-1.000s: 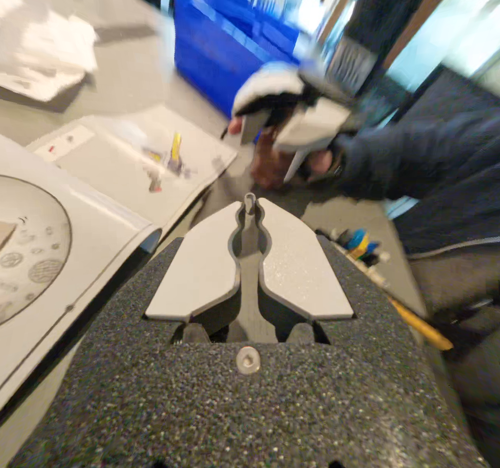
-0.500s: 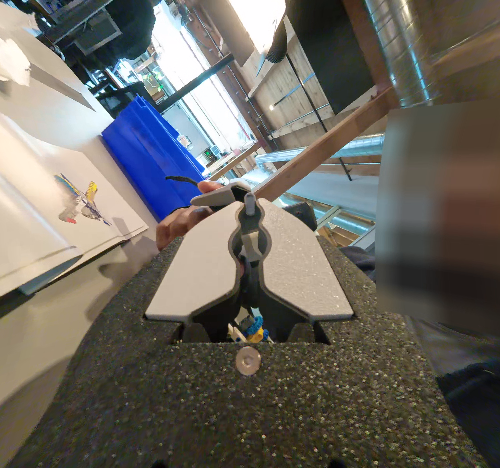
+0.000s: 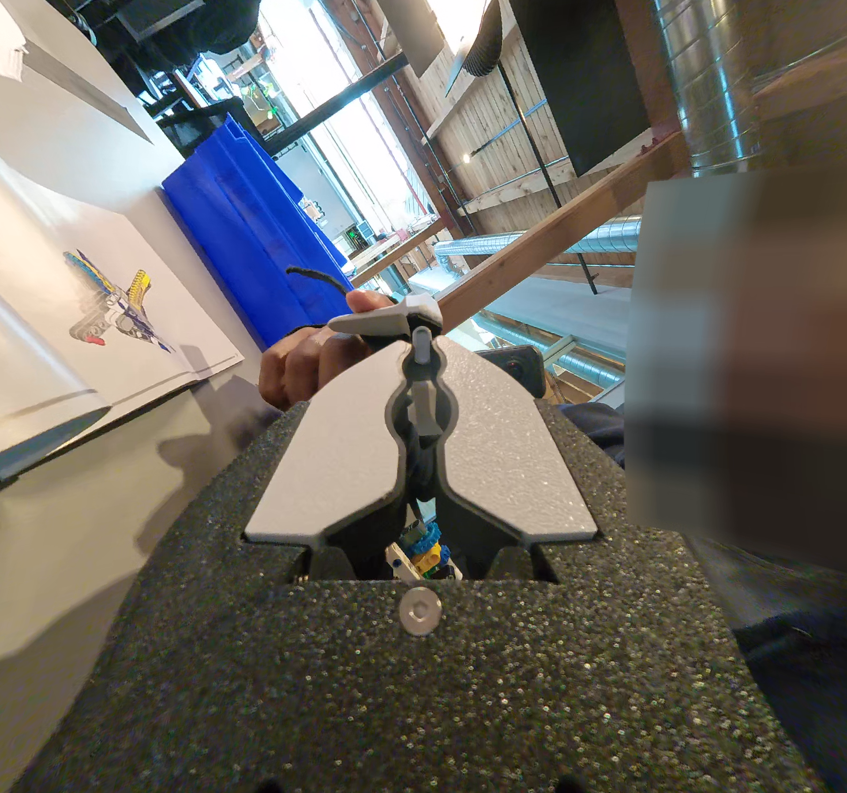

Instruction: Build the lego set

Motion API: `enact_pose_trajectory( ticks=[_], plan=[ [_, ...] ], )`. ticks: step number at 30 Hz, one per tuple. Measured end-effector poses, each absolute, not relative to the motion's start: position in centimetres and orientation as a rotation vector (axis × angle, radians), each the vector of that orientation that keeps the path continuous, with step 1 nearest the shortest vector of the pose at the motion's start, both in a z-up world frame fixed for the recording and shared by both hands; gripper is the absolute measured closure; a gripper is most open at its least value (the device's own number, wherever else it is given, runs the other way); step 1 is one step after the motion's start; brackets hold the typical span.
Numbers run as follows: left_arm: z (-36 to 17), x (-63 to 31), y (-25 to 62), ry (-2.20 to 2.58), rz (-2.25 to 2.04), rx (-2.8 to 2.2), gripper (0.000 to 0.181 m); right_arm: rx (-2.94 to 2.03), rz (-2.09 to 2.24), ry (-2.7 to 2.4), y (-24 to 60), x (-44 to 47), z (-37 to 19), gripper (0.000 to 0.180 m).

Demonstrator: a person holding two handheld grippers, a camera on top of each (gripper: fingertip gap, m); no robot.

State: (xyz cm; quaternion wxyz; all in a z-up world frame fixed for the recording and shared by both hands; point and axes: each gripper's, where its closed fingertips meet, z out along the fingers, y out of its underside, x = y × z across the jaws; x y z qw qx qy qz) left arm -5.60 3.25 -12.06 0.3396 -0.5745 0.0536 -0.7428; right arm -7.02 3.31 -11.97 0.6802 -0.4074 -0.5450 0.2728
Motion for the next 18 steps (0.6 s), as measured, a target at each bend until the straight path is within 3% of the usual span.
enact_pose_trajectory(
  ticks=[3,11,18],
  plan=[
    [-12.2,-5.4,3.1,0.145,-1.933,-1.508,0.174,-0.91,0.603,-1.222,3.3,-7.0,-11.9,0.163],
    [-12.3,-5.5,3.3,0.164,-1.89,-1.535,0.174,-0.934,0.607,-1.237,3.5,-6.9,-12.2,0.164],
    [-12.4,-6.8,4.5,0.348,-1.335,-1.652,0.168,-1.016,0.487,-1.237,5.1,-6.9,-13.1,0.164]
  ],
)
